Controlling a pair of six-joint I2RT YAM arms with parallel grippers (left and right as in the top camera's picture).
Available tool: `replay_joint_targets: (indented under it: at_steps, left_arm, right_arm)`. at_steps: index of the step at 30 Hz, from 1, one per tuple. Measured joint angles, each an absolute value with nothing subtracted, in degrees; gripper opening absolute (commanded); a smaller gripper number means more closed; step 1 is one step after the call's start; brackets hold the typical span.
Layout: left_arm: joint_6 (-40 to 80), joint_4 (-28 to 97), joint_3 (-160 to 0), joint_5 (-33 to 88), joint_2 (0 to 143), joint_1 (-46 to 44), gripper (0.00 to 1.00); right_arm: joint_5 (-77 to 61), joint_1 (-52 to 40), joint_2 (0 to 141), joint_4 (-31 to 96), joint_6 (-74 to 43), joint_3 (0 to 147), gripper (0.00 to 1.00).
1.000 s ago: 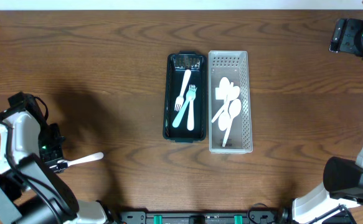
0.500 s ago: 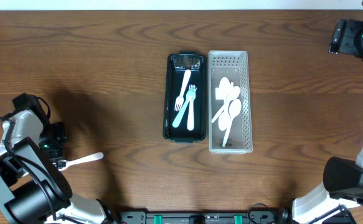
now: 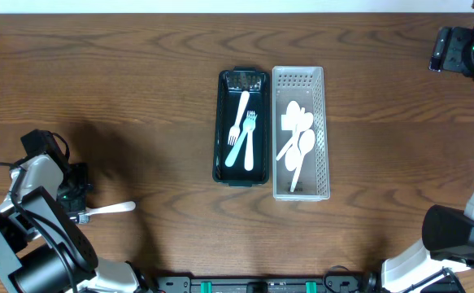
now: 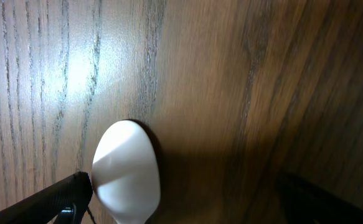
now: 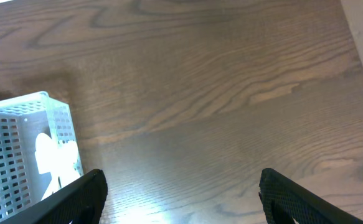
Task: Pack container
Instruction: 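Lower the left gripper onto the white spoon and grasp it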
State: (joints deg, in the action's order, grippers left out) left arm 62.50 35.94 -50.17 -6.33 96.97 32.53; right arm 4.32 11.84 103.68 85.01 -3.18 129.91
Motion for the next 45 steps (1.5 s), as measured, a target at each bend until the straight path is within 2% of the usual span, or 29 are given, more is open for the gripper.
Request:
replay_joint_targets:
  at_steps: [5,7,12,17,23,29,36,40,45]
  left_arm:
    - [62.52,35.62,-49.91,-6.11,96.77,32.53,0.97]
    - [62.52,35.51,-49.87,-5.98,96.75,32.53,0.93]
    - [62.57,34.98,-49.78,-5.37,96.75,32.58,0.75]
    - [62.19,34.70,-49.50,-4.47,96.68,32.58,0.64]
    - [61.76,34.61,-49.15,-3.97,96.42,32.58,0.43]
    - [61.39,34.61,-49.08,-3.77,96.38,32.58,0.42]
    - [55.64,32.93,-48.64,-3.79,96.09,32.58,0.32]
    - [49.45,32.05,-48.58,-3.97,96.01,32.58,0.22]
    - [42.94,31.88,-48.88,-4.21,95.96,31.86,0.19]
  right_arm:
    - [4.32,11.84,103.68,85.03,-3.18,129.91,0.81]
    - [4.32,11.84,103.68,85.03,-3.18,129.91,0.81]
    - [4.29,11.84,103.68,85.03,-3.18,129.91,0.81]
    - [4.32,11.84,103.68,85.06,-3.18,129.91,0.81]
    - [4.29,11.84,103.68,85.03,-3.18,129.91,0.81]
    - [4.32,11.84,103.68,85.06,-3.18,129.91,0.81]
    - [4.32,11.84,103.68,85.03,-3.18,129.91,0.81]
    - [4.32,11.84,103.68,85.03,-3.18,129.91,0.81]
    - [4.32,11.84,103.68,85.03,-3.18,129.91,0.81]
